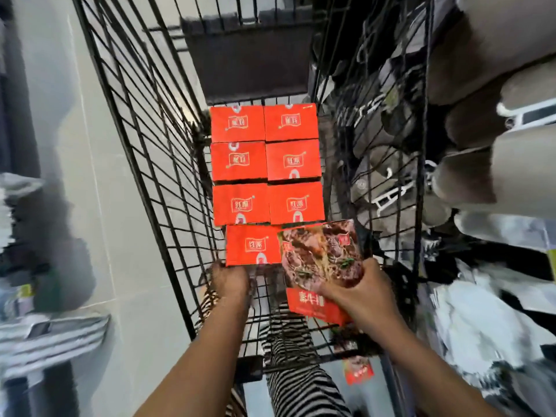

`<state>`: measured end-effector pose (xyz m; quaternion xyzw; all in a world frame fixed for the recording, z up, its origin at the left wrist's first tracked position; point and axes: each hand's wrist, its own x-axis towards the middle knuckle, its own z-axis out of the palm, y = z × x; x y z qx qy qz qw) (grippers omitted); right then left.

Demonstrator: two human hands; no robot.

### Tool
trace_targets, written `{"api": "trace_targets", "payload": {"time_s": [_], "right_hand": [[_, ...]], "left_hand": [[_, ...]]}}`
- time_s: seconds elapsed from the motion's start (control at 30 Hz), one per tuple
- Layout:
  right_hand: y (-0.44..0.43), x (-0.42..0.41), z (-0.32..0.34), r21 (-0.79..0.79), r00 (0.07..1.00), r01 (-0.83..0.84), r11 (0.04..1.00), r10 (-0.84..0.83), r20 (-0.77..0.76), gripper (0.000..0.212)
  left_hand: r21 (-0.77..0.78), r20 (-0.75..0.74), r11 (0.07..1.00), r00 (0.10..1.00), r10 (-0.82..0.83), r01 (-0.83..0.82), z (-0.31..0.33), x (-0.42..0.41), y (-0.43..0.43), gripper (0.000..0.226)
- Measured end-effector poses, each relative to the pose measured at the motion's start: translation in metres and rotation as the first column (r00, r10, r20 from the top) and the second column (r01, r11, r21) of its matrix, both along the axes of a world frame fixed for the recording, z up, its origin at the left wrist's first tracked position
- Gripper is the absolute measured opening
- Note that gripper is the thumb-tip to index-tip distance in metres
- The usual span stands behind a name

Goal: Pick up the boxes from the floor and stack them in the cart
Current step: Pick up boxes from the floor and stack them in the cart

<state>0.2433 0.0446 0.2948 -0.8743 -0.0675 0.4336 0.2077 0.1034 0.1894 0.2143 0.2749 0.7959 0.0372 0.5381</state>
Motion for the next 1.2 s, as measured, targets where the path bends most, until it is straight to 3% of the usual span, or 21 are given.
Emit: {"api": "trace_targets", "payload": {"time_s": [0.07,0.1,0.17,0.27,0.4,0.5,0.67,0.8,1.03,1.2], "right_hand": [[0.001,0.002,-0.008,-0.003,0.999,0.037,0.999,-0.037,-0.037,0.069],[0.001,0.003,-0.012,0.008,0.997,0.059,0.998,-0.058,-0.055,0.064],[0.001,0.004,-0.016,0.023,0.994,0.08,0.996,-0.078,-0.078,0.06],[0.002,0.008,-0.023,0.047,0.985,0.107,0.993,-0.099,-0.144,0.049],[0.001,0.012,-0.038,0.002,0.936,0.132,0.991,-0.124,-0.328,0.04],[-0.003,0.011,-0.053,-0.05,0.909,0.144,0.988,-0.152,-0.389,0.04],[-0.005,0.012,-0.07,-0.08,0.907,0.142,0.987,-0.162,-0.389,0.056],[0.003,0.015,-0.081,-0.044,0.909,0.115,0.992,-0.123,-0.399,0.075],[0.007,0.022,-0.105,0.027,0.927,0.089,0.996,-0.073,-0.369,0.094],[-0.003,0.025,-0.117,0.118,0.959,-0.169,0.979,0.191,-0.21,0.087]], "left_hand": [[0.015,-0.018,0.958,0.958,0.287,-0.286,0.01,0.011,-0.004,0.034],[-0.027,0.049,0.917,0.916,0.398,-0.397,0.014,0.014,-0.004,0.024],[-0.171,0.215,0.844,0.817,0.535,-0.508,0.022,0.015,-0.002,0.016],[-0.328,0.39,0.777,0.672,0.629,-0.537,0.024,0.007,0.004,0.01],[-0.318,0.392,0.839,0.744,0.541,-0.442,0.012,0.003,0.001,0.029],[-0.247,0.33,0.843,0.776,0.537,-0.478,0.006,-0.003,-0.007,0.046],[-0.112,0.371,0.9,0.822,0.431,-0.421,0.001,-0.001,-0.008,0.053],[-0.166,0.36,0.868,0.791,0.495,-0.468,-0.006,0.003,0.008,0.052],[-0.213,0.398,0.888,0.794,0.459,-0.407,-0.009,0.001,0.005,0.031],[-0.212,0.392,0.892,0.802,0.451,-0.399,-0.007,0.006,0.002,0.042]]}}
